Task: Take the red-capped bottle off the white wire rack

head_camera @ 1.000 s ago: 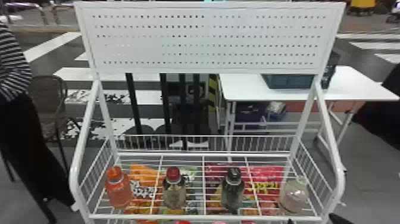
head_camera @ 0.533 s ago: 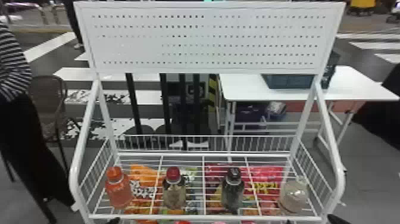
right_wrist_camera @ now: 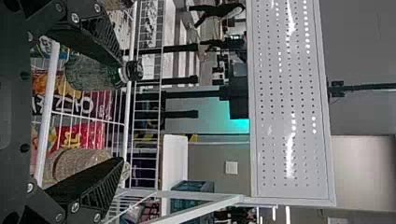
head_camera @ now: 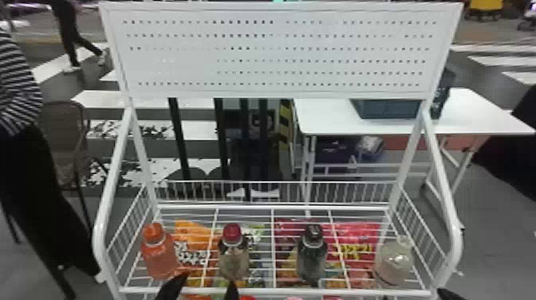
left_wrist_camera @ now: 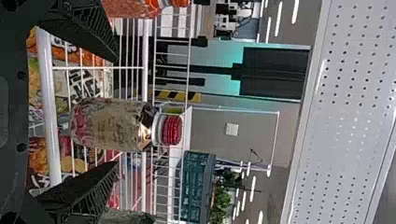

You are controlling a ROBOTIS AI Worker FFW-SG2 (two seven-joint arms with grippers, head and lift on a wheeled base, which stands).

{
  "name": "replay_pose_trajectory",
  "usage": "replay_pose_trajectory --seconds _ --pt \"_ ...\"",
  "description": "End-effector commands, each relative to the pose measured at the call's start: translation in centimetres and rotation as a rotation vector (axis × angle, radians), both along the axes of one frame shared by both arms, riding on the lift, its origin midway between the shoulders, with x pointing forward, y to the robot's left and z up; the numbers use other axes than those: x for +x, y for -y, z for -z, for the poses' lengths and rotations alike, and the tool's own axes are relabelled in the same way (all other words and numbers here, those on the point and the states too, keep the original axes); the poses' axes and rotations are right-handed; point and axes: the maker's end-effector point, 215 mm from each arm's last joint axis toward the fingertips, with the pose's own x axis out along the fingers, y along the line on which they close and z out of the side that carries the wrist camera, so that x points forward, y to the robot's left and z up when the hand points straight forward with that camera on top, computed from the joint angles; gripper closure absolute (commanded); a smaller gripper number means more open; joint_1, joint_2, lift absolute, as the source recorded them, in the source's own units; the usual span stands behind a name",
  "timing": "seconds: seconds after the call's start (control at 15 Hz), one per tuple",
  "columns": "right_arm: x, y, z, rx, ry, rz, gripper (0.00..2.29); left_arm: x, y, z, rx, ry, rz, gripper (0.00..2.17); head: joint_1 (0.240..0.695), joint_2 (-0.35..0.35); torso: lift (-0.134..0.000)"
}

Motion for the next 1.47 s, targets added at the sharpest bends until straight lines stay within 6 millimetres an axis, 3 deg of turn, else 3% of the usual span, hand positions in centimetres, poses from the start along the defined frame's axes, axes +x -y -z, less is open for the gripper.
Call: replay_pose_trajectory --seconds 0.0,0.27,0.53,0.87,1.27,1.33,1.4 --pt "-0.1 -0.4 0.1 0.0 -0.005 -0.004 0.18 1.0 0.5 1.0 0.014 -0.009 0.015 0.1 0.499 0.0 0.0" --pt "-0.2 -1.0 0.3 -0.008 -0.015 -0.015 0.18 2.7 0.7 2.3 0.022 -0.018 0.017 0.1 0.499 0.0 0.0" --pt "-0.1 -1.1 0.8 -0.02 -0.038 -0.017 0.18 4.5 1.4 1.6 0.016 0.001 0.023 0.1 0.499 0.0 0.0" --pt "0.1 -1.0 1.6 -0.03 -0.065 -0.016 0.18 7.1 3.1 2.3 0.014 -0.009 0.05 0.1 0.499 0.0 0.0" --pt "0.1 -0.5 1.8 -0.041 -0.07 -0.009 0.18 10.4 2.8 3.3 0.035 -0.02 0.042 0.1 0.499 0.0 0.0" --pt "0.0 -0.4 1.7 -0.042 -0.067 -0.008 0.18 10.5 2.8 3.4 0.036 -0.022 0.041 0.19 0.499 0.0 0.0" --pt "0.0 -0.4 1.7 -0.043 -0.067 -0.007 0.18 10.5 2.8 3.4 0.037 -0.021 0.046 0.44 0.499 0.0 0.0"
